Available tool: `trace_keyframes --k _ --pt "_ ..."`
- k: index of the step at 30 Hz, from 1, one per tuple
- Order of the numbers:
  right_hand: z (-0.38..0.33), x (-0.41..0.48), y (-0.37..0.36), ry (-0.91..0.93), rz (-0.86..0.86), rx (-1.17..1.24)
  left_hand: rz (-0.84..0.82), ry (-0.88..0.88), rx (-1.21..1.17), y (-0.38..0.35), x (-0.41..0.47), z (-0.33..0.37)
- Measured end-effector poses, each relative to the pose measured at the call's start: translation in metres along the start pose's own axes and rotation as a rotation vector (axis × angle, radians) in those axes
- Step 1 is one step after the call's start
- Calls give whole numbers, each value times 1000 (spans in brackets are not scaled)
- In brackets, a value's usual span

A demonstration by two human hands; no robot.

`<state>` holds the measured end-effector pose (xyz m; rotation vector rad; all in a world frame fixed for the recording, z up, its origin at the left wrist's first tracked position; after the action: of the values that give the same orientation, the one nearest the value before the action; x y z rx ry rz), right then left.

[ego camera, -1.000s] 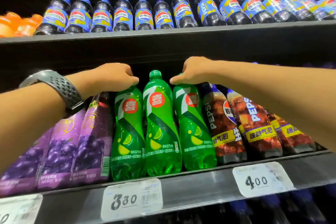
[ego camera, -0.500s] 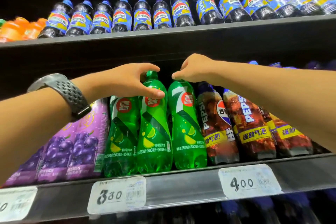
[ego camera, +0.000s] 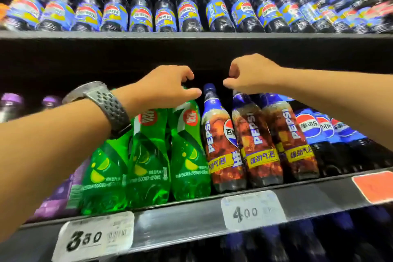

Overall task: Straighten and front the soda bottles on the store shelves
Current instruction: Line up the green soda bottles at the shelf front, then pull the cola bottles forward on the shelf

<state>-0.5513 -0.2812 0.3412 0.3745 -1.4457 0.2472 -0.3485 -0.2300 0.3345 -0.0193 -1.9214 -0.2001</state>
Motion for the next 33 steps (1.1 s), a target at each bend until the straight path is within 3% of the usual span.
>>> trace_keyframes --k 17,21,27,33 --pt "24 -1 -8 32 -149 126 -164 107 257 -59 44 54" --pt "31 0 -5 77 -176 149 -193 190 168 -51 46 50" --pt "41 7 -7 86 -258 233 -242 323 -156 -39 43 37" --pt "51 12 -6 76 -308 440 -136 322 -59 -45 44 37"
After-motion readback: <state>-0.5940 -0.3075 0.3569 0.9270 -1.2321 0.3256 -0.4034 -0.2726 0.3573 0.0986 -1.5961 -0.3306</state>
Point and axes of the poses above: each hand's wrist, its own x-axis towards the middle knuckle, its own y-axis out of the back of the hand, z = x × y, the point moved 1 cm from there along x, towards the middle knuckle, and after that the axes turned 13 degrees about z, right-handed, at the moved point
